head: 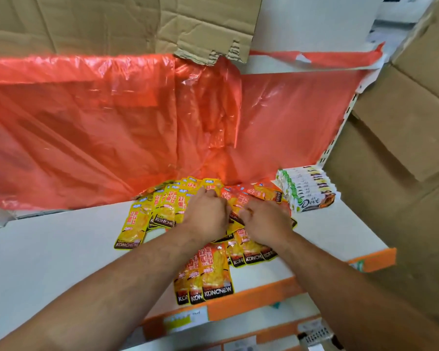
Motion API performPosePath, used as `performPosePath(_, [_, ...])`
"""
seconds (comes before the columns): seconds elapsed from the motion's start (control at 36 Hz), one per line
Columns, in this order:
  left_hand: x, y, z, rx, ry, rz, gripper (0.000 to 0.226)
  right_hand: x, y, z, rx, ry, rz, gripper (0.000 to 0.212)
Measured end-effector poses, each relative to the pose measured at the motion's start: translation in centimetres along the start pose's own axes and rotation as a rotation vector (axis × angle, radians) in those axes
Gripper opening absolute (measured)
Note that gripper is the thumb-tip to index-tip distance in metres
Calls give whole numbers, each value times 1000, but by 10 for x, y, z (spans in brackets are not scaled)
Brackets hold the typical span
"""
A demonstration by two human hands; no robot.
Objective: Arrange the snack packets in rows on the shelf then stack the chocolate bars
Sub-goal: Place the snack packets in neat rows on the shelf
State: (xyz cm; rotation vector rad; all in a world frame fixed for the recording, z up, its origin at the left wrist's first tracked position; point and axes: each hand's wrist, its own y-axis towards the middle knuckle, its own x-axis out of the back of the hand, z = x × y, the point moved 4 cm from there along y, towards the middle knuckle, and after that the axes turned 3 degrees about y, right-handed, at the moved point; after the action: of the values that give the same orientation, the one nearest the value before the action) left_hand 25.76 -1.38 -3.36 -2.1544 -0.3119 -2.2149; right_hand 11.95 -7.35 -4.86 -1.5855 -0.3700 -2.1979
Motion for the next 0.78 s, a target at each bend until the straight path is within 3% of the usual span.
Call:
performPosePath(0.17, [-2,-3,-2,192,-82,49,36,-2,-1,-6,65,207,-48,35])
performPosePath(0.25, [0,-1,-4,260,-116,60,42,-4,0,-5,41,253,-35,18])
performPosePath(0.36, [4,3,-6,343,-179,89,40,-5,0,-8,-69,268,-28,50])
performPosePath(0.42, [2,6,-6,365,-196,107,39,-6,1,-9,-91,295,-12,56])
performPosePath(0.78, [-11,12,-2,447,-430,154,43,-7,4,-9,-120,296,-13,57])
